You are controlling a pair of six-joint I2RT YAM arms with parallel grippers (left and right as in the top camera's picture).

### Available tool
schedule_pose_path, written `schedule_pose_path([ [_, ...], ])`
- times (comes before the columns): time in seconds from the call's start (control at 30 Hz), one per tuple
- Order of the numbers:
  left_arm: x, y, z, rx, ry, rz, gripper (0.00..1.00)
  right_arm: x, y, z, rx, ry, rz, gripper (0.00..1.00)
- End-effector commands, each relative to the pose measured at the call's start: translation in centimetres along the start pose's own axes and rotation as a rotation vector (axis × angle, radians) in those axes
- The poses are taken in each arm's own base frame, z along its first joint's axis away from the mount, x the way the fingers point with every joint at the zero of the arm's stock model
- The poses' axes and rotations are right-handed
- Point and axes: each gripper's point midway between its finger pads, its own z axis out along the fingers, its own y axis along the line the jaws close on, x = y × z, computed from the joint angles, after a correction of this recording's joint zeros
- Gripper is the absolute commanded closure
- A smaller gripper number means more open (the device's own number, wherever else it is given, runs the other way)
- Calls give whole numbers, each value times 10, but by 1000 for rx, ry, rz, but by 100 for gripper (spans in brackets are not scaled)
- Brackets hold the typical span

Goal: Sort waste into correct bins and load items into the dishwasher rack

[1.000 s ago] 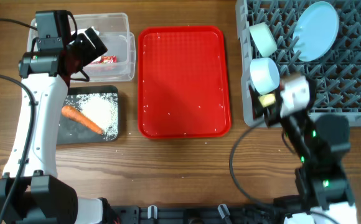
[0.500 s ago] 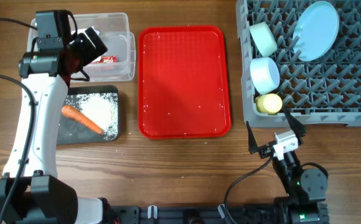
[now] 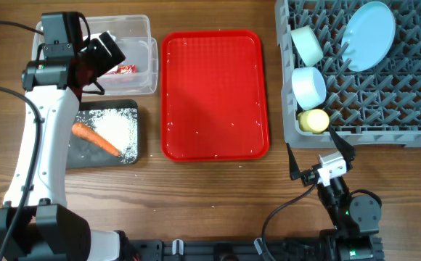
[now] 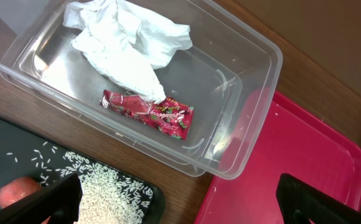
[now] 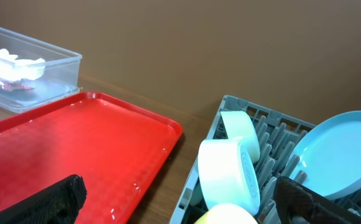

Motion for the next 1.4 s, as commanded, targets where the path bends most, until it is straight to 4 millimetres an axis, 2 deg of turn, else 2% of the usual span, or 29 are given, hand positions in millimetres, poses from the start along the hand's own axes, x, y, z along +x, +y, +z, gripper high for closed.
schedule_pose_path([
  [0.0, -1, 4, 2, -16, -3, -8, 0, -2, -2, -1, 9, -10, -8, 0],
  [0.23, 1, 7, 0, -30, 2, -5, 0, -2, -2, -1, 9, -10, -7, 0],
  [0.27, -2, 3, -6, -8, -10, -1, 0, -2, -2, -1, 9, -10, -8, 0],
  [0.37, 1, -34, -35, 198, -43, 284, 0, -2, -2, -1, 9, -10, -8, 0],
  [0.5, 6, -31, -86, 292, -254, 307, 0, -2, -2, -1, 9, -10, -8, 0],
  [0.6, 36, -12, -105, 345, -395, 307, 0, -2, -2, -1, 9, -10, -8, 0],
  [0.7, 78, 13, -112, 395, -533, 309, 0, -2, -2, -1, 9, -10, -8, 1],
  [0.87, 130, 42, -100, 446, -673, 312, 0, -2, -2, -1, 9, -10, -8, 0],
  [1.0, 145, 52, -98, 471, -738, 308, 0, -2, -2, -1, 9, -10, -8, 0],
  [1.37, 161, 61, -82, 475, -764, 308, 0, -2, -2, -1, 9, -10, -7, 0],
])
